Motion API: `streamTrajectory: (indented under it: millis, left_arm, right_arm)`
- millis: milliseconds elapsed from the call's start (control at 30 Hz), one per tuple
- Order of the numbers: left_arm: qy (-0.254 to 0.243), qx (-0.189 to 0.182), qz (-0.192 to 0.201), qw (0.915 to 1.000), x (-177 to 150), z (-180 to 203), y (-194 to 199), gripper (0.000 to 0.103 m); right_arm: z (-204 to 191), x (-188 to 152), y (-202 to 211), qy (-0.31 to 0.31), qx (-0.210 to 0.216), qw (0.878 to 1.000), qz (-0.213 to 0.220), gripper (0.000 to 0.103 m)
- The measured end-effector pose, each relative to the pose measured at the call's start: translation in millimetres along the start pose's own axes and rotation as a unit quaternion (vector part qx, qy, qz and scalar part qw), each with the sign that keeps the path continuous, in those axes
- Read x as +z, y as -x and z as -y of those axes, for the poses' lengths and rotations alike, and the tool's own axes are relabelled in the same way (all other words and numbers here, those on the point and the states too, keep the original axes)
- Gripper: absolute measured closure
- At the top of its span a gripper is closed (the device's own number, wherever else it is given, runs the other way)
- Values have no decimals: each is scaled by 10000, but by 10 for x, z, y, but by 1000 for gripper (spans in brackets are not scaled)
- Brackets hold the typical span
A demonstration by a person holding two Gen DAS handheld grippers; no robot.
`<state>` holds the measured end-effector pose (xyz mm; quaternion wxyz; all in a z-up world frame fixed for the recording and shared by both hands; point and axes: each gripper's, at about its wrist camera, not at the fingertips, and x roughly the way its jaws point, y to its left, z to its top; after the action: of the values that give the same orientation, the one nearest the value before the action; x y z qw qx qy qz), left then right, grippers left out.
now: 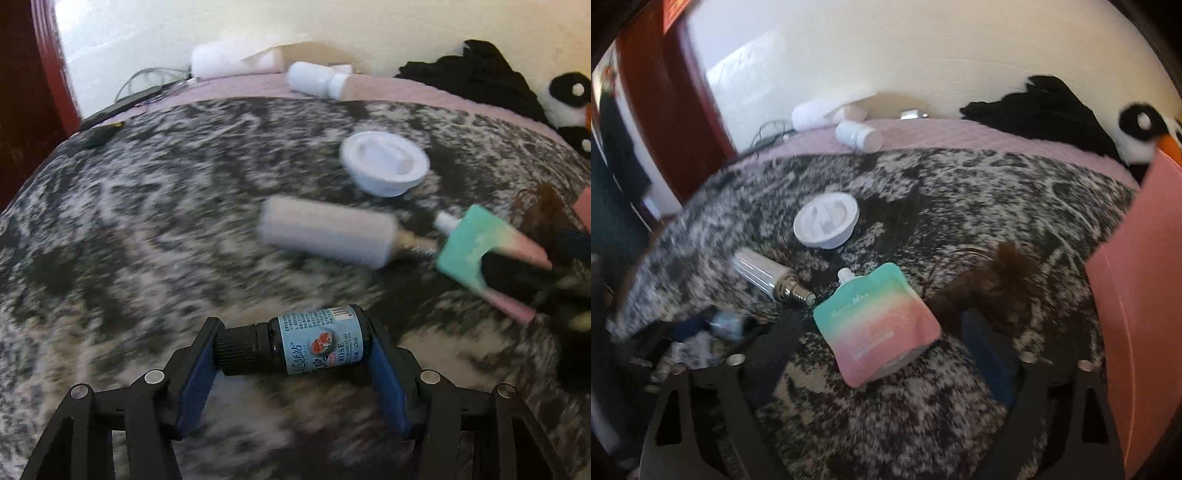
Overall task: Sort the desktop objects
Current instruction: 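Grasp the small oil bottle with the left gripper while the right gripper grasps the pastel pouch, then drop the oil bottle and pastel pouch into the pink box, opening both grippers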
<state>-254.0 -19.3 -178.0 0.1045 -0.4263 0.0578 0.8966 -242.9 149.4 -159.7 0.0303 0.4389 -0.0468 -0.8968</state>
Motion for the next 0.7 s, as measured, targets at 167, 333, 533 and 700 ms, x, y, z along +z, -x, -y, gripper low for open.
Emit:
streamTrajectory:
  millis: [167, 333, 533, 700]
  left_arm:
    - [42, -24, 26, 10000, -69, -185, 64, 38]
    - [50, 56, 14, 10000, -65, -177, 89, 38]
    - [81, 32, 58, 9999, -23, -114, 215, 38]
    - [13, -9, 357, 9994, 59, -18, 519, 38]
  right_arm:
    - [-196, -65, -373, 421, -325, 9983, -235, 0]
    - [-39, 2, -297, 102, -174, 9997, -159, 30]
    - [4, -29, -66, 33, 53, 9995, -305, 35]
    - [-159, -4, 295, 137, 107, 9998, -45, 35]
